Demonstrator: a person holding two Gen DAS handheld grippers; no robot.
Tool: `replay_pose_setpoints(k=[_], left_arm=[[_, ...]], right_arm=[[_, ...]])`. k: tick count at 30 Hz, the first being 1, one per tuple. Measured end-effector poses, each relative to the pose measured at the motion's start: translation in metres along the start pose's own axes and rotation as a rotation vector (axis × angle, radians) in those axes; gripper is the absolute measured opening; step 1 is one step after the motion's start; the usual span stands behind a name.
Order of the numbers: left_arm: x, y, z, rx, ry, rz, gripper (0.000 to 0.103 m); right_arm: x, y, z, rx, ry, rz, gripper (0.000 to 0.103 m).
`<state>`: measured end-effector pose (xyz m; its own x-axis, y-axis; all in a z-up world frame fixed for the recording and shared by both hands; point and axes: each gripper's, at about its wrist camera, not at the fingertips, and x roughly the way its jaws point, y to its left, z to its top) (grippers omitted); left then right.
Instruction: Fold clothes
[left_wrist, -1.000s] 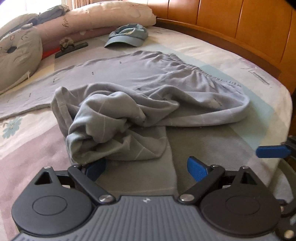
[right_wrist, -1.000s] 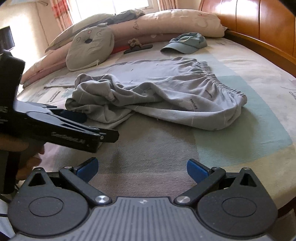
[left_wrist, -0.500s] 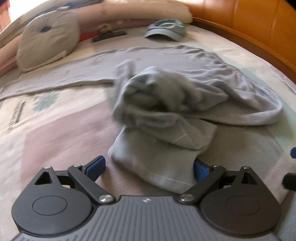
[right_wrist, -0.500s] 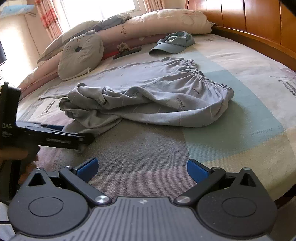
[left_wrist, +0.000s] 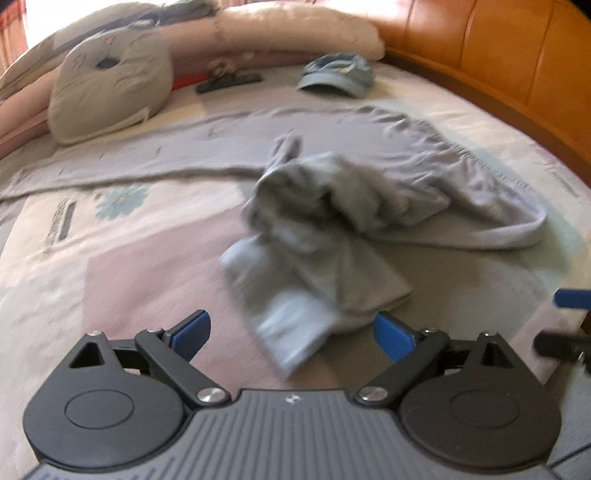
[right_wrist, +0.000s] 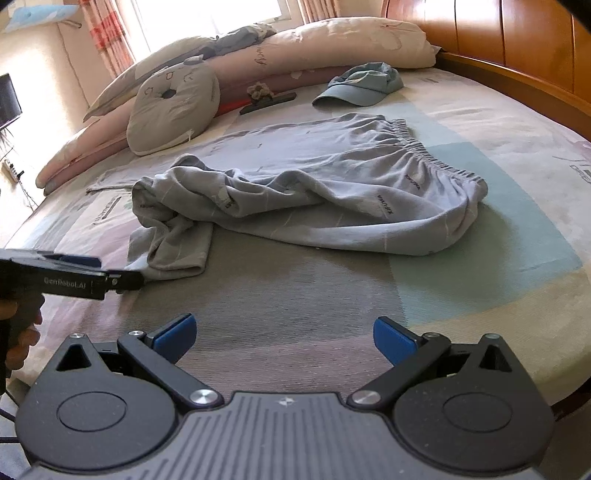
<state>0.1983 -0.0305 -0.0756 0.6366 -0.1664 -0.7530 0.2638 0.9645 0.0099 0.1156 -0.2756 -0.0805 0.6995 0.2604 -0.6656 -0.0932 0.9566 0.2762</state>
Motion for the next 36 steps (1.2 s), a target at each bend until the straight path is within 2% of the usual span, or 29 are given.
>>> replay_pose_setpoints(k=[6, 11, 26, 30, 36], left_arm=[[0.032, -0.008, 0.019, -0.041, -0.028, 0.021, 0.095], [0.047, -0.01, 0.017, -0.034, -0.031, 0.097, 0.096], [0.012, 0.055, -0.007, -0.067, 0.006, 0.242, 0.097], [0.001, 0.056, -0.005, -0.081, 0.0, 0.211, 0.096], [0.003, 0.024, 0.007, 0.035, -0.029, 0.113, 0.096]], right_arm=[[-0.005, 0.003, -0.001, -0.008, -0.005, -0.012, 0.103], [-0.008, 0.001, 0.001, -0.004, -0.015, -0.021, 0.103], [-0.006, 0.007, 0.003, -0.03, -0.012, -0.002, 0.103], [-0.007, 0.007, 0.006, -0.025, -0.014, 0.011, 0.103], [-0.003, 0.019, 0.008, -0.048, -0.018, 0.032, 0.103]])
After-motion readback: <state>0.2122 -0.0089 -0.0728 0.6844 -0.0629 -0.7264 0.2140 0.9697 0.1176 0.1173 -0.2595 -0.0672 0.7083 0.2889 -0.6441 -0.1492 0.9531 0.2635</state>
